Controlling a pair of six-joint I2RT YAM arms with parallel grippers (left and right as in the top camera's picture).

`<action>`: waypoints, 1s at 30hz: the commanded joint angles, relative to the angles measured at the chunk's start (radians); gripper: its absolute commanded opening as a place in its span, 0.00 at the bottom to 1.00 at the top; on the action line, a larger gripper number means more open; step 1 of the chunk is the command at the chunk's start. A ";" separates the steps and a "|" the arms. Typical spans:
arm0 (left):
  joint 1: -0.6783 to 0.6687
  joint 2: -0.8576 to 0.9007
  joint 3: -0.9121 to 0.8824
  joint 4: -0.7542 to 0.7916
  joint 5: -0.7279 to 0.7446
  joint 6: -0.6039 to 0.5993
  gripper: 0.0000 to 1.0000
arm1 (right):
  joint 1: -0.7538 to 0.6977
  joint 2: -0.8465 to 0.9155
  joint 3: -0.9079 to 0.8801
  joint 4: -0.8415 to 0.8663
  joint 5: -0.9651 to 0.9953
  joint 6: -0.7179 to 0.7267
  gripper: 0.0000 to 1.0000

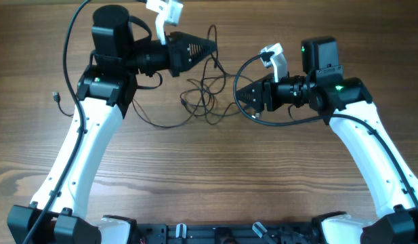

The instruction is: Untangle cables

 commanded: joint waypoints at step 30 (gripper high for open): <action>0.036 -0.018 0.012 -0.011 -0.061 -0.685 0.04 | 0.043 0.016 0.013 0.229 -0.136 -0.044 0.55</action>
